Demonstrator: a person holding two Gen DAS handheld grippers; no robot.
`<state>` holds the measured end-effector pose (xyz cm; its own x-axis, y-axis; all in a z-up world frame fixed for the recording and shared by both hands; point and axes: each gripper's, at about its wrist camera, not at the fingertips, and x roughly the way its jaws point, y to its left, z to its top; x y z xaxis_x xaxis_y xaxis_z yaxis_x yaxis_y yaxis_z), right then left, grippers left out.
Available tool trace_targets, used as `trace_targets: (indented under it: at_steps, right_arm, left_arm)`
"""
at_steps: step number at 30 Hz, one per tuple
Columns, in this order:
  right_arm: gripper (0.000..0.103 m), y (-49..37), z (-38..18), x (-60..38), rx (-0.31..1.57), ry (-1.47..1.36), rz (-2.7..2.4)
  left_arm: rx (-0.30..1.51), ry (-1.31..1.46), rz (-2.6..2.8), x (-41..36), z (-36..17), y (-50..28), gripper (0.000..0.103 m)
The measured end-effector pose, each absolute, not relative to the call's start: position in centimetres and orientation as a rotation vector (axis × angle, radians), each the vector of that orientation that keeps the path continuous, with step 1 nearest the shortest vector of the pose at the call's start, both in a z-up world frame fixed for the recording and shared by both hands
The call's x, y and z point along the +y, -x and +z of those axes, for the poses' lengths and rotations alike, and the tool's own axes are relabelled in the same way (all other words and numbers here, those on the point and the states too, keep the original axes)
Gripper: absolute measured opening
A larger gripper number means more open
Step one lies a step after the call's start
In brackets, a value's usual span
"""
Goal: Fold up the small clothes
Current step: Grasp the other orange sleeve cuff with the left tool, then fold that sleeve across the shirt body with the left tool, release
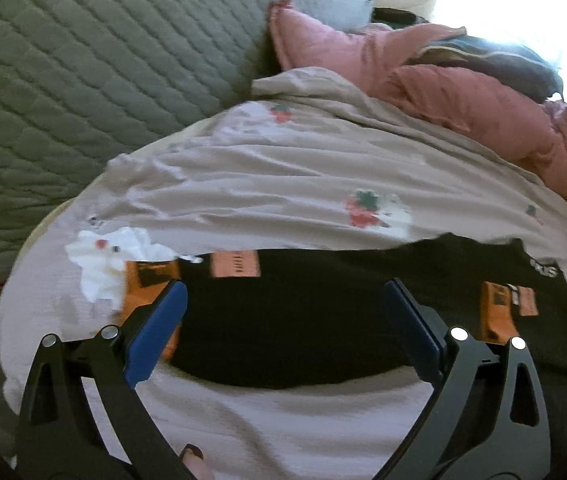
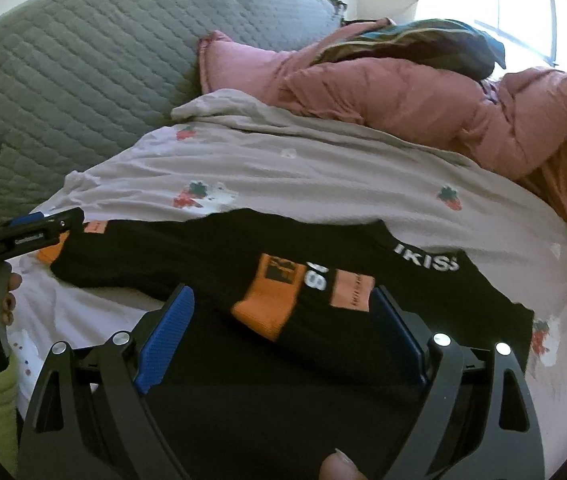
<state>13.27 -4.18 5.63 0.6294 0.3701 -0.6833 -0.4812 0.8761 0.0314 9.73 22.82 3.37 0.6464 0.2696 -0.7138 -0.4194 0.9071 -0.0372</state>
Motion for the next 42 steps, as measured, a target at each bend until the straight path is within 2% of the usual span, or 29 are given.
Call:
trace_targets:
  at_steps: [21,23,25,30,31,33,42]
  right_arm:
    - [0.088,-14.3,4.1,3.7,0.766,0.233,0.609]
    - [0.088,-14.5,3.6,4.2,0.778,0.234,0.614]
    - [0.088,-14.7,3.0,4.7,0.791,0.231,0.619]
    - [0.088,-14.8,1.6,5.5,0.821,0.23,0.629]
    - [0.088,-14.8,1.4,5.6,0.823,0.228,0.631]
    - [0.088,-14.7,1.2,5.5,0.826,0.223,0.629]
    - [0.088,-14.6,1.8,1.3,0.812,0.138,0.577]
  left_arm:
    - [0.95,0.41,0.604,30.4,-1.5,-8.7,0.091]
    - [0.965,0.412,0.611,30.6,-1.9,-8.9,0.084]
    - [0.976,0.415,0.616,30.6,-2.3,-9.1,0.061]
    - [0.98,0.41,0.603,30.5,-2.5,-9.2,0.029]
    - [0.971,0.407,0.595,30.4,-2.3,-9.1,0.02]
    - [0.926,0.399,0.563,29.9,-1.5,-9.0,0.01]
    - [0.751,0.345,0.327,25.7,2.2,-8.9,0.007]
